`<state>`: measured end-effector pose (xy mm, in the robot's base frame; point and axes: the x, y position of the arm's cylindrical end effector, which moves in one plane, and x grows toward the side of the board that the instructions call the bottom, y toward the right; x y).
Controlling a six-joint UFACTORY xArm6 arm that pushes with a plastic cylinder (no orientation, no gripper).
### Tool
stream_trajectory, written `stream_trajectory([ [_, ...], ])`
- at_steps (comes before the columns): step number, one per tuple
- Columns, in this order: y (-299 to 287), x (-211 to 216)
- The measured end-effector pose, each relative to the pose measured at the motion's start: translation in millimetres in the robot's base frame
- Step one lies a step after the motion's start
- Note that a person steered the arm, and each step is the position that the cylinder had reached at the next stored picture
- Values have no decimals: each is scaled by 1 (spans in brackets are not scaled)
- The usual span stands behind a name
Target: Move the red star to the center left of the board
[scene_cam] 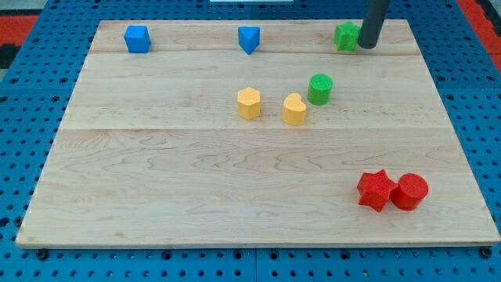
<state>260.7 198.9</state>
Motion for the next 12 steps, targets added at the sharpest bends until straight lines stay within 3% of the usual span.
stream_trajectory([
  [8,-6,10],
  [10,-48,17],
  [11,-46,52],
  [12,-4,88],
])
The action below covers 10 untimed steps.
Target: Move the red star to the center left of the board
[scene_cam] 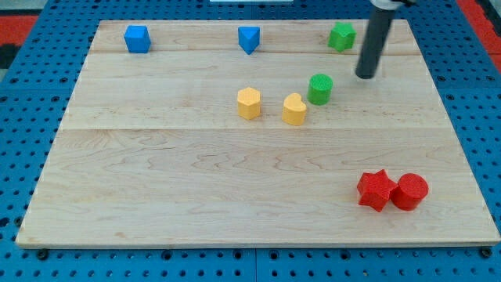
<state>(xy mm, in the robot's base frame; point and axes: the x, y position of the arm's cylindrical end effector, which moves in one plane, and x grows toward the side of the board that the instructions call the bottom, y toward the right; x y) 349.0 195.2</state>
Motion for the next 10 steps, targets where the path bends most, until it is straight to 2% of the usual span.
stream_trajectory([
  [1,34,55],
  [3,87,193],
  [4,46,209],
  [5,-26,186],
  [6,-46,184],
  [7,21,199],
  [8,57,234],
  [9,12,248],
  [10,-84,242],
])
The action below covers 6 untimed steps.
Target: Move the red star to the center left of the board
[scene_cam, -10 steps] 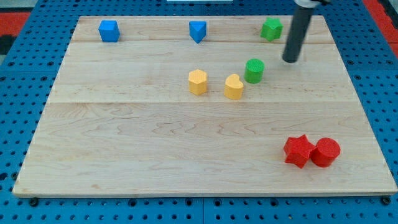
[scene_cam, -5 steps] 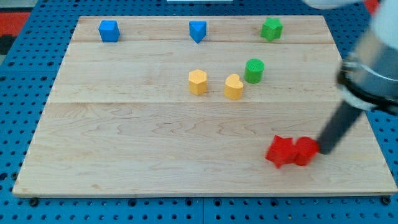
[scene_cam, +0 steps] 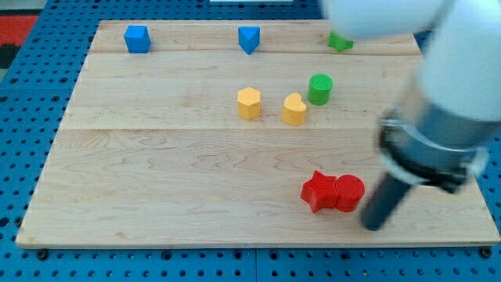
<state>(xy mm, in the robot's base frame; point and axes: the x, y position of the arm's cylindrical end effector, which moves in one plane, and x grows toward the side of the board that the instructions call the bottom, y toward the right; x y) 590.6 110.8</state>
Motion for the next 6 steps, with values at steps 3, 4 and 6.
stream_trajectory([
  [3,-93,-90],
  [4,-70,-95],
  [6,-88,-130],
])
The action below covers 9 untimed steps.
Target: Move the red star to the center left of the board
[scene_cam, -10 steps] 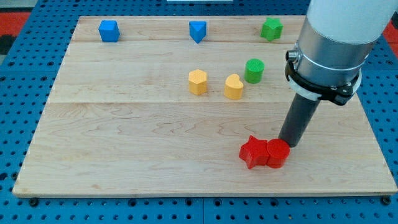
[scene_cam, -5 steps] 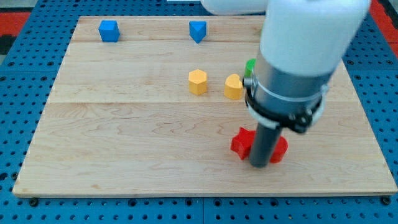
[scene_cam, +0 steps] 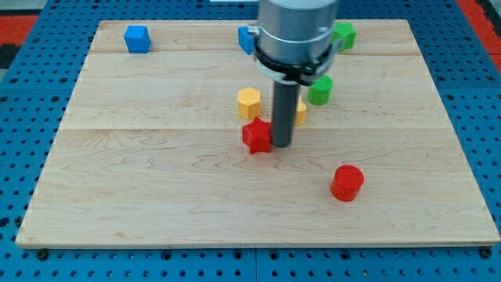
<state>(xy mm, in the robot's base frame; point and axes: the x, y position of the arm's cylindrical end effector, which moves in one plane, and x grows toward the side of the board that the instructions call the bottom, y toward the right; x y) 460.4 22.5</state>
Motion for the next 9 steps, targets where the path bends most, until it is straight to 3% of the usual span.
stream_trajectory([
  [1,-61,-17],
  [3,-80,-17],
  [5,-191,-16],
  [6,-192,20],
  [7,-216,-2],
  [8,-218,-50],
  [9,-218,-52],
])
